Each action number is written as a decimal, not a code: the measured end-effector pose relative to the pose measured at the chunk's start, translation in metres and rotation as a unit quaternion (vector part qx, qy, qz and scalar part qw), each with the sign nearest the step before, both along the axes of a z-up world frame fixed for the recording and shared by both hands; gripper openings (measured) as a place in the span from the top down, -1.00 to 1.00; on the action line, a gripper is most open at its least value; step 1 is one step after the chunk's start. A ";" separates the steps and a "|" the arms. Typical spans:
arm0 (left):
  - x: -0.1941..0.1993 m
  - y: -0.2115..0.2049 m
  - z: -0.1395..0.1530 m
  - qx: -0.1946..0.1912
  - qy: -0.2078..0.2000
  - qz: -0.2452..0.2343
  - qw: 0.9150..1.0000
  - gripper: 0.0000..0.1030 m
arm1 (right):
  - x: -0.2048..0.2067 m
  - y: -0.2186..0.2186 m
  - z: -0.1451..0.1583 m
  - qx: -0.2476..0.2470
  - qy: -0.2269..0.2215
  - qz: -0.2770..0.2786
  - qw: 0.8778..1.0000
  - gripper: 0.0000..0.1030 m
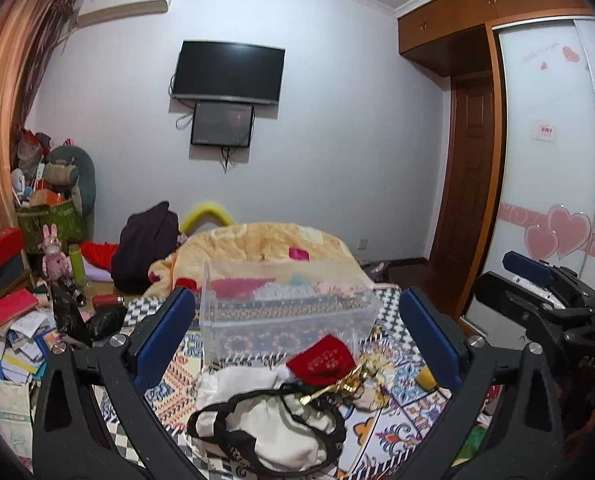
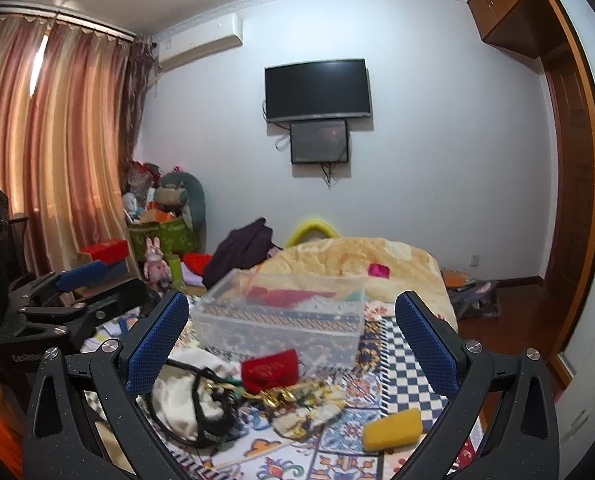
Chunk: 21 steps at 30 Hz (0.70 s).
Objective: Organize soft objects
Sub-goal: 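Grasp the white cloth bag with black strap with left tool while right tool grasps the yellow sponge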
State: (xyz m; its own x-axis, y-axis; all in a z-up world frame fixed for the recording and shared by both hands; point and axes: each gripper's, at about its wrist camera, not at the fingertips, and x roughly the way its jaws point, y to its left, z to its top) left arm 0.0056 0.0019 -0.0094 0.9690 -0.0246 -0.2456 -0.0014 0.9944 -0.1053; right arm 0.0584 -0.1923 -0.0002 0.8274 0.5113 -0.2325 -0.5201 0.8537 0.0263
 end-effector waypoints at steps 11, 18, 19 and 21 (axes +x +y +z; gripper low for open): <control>0.018 0.004 -0.065 0.002 0.095 -0.005 0.995 -1.00 | 0.031 -0.030 -0.059 -0.044 0.095 -0.047 0.993 -1.00; 0.021 0.031 -0.085 -0.030 0.129 0.010 0.991 -0.70 | 0.044 -0.048 -0.084 -0.058 0.140 -0.072 0.986 -1.00; 0.022 0.036 -0.087 -0.033 0.131 0.014 0.991 -0.69 | 0.045 -0.050 -0.087 -0.059 0.145 -0.074 0.985 -1.00; 0.023 0.044 -0.093 -0.036 0.138 0.025 0.989 -0.57 | 0.047 -0.054 -0.092 -0.062 0.152 -0.080 0.983 -1.00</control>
